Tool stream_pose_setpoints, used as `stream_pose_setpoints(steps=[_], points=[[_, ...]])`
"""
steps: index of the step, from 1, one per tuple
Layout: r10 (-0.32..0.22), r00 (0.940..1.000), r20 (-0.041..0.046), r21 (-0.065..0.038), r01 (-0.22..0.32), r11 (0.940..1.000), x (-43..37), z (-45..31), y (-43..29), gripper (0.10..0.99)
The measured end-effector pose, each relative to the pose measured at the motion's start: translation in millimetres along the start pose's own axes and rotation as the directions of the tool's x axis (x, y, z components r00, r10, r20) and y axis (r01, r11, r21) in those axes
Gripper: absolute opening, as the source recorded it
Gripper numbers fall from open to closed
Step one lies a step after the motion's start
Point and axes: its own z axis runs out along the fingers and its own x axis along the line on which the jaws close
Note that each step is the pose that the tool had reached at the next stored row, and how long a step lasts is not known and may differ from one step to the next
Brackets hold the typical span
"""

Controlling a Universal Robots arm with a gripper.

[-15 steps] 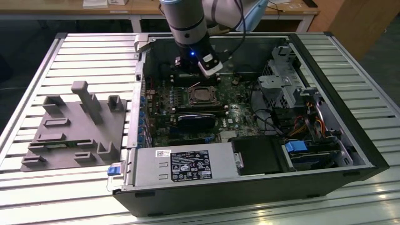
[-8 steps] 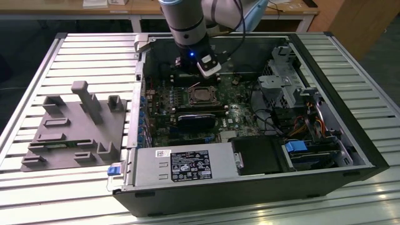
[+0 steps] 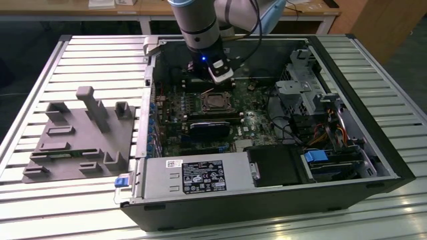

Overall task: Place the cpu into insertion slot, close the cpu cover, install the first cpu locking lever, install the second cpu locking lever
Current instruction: 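Install the first cpu locking lever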

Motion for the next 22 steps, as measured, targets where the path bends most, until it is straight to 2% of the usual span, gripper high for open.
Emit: stream_pose_setpoints(steps=[16,22], points=[[0.047,0.9987,0.0195,0.039,-0.047,0.9981,2.1,7.7,10.0,0.102],[0.058,0.9980,0.0241,0.047,-0.059,0.9971,3.0,10.0,13.8,0.102]])
